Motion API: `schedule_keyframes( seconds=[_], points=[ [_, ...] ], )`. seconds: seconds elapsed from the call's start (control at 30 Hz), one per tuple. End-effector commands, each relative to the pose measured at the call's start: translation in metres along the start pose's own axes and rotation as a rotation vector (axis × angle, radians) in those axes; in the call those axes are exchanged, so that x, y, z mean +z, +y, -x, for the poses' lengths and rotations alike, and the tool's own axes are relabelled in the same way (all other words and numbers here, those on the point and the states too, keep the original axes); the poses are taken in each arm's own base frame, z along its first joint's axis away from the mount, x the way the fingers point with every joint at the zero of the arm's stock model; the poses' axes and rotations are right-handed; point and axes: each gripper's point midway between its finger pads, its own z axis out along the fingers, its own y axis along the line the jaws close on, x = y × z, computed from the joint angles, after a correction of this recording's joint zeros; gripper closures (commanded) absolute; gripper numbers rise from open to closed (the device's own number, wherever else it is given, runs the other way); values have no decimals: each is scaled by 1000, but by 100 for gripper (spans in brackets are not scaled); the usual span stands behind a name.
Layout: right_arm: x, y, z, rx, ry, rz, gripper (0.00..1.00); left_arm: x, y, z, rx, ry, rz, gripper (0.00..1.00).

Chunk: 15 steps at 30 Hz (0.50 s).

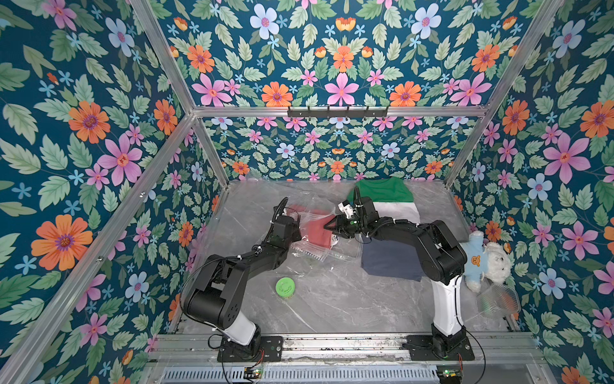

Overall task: Take the tank top out of the vacuum bag
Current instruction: Take out the tank top from the vacuum bag.

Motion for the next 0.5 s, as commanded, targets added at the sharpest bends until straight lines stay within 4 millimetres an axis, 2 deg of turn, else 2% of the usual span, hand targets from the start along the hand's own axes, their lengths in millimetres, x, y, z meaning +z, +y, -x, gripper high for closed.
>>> schedule_keyframes(
  seconds=[0.0,0.17,0.27,0.33,0.47],
  points=[
    [-1,23,-4,-21,25,86,53,1,0,2,4,-11,3,100],
    [4,28,-8,-30,41,102,61,1,0,2,2,-10,3,100],
    [10,20,-7,-19,49,87,61,1,0,1,3,-8,2,100],
    [13,12,-6,-13,46,70,56,1,1,1,3,-9,5,100],
    [18,-5,-2,-1,26,-4,41,0,2,0,3,-10,6,100]
  ],
)
